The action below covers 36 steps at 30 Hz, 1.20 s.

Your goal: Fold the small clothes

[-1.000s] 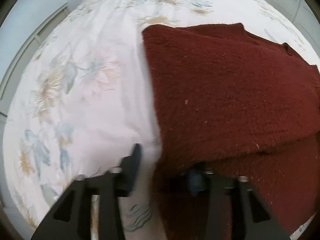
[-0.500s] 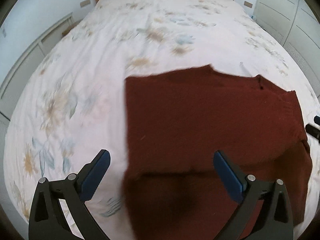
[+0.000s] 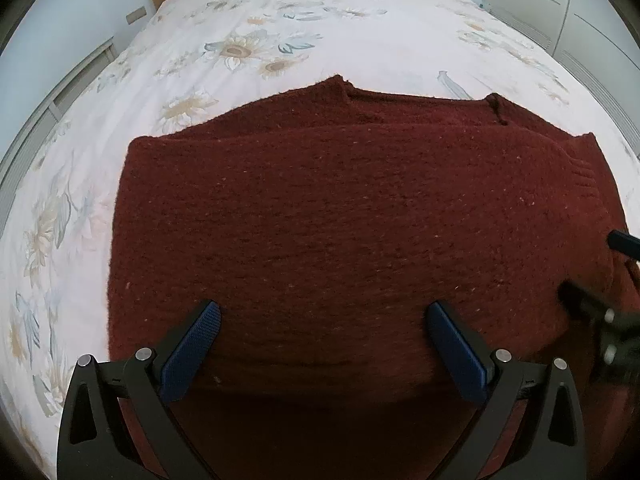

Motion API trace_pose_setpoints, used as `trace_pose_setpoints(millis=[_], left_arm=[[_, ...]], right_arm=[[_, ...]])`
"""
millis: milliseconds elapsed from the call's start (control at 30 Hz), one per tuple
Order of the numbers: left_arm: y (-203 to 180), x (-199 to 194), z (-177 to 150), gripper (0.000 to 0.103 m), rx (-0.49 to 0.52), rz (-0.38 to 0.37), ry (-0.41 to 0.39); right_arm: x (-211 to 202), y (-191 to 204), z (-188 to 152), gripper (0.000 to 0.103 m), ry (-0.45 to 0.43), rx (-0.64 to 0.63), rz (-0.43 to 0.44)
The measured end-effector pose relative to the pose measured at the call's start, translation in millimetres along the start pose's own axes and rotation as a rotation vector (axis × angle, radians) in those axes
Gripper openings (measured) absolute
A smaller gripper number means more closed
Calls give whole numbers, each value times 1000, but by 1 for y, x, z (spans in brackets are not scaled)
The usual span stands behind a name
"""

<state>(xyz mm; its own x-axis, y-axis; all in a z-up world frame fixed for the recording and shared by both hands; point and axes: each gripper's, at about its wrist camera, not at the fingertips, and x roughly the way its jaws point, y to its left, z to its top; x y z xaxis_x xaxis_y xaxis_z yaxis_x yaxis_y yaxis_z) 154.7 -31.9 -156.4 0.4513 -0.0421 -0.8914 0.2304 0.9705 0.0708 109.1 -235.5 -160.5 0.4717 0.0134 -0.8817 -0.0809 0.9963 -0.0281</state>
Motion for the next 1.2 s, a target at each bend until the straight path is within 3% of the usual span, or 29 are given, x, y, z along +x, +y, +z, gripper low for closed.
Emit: trace_pose_setpoints(millis=[167,267,500,800,1000,1200], left_arm=[[28,3,-12,102,-23,23,-14],[42,4,-18,102,-44,-10,-17],[44,-11,-19,102,-44,-37,-12],[51,-68,-31,102,-109,-42,-29],[41,-95,-53,102,-81,-19,-34],[43,-105,-93,102,-73,-21,10]], right_arm=[[5,-45,-8,103,17,101,12],[4,-60,-11,103,11,135,32],[-12,-61,-15,103,-7,128,40],[-62,-62,-33,103,-45,96,19],[-88,-62,-56,103,-51,108,36],[-95,-71,-95,103,4,145,35]])
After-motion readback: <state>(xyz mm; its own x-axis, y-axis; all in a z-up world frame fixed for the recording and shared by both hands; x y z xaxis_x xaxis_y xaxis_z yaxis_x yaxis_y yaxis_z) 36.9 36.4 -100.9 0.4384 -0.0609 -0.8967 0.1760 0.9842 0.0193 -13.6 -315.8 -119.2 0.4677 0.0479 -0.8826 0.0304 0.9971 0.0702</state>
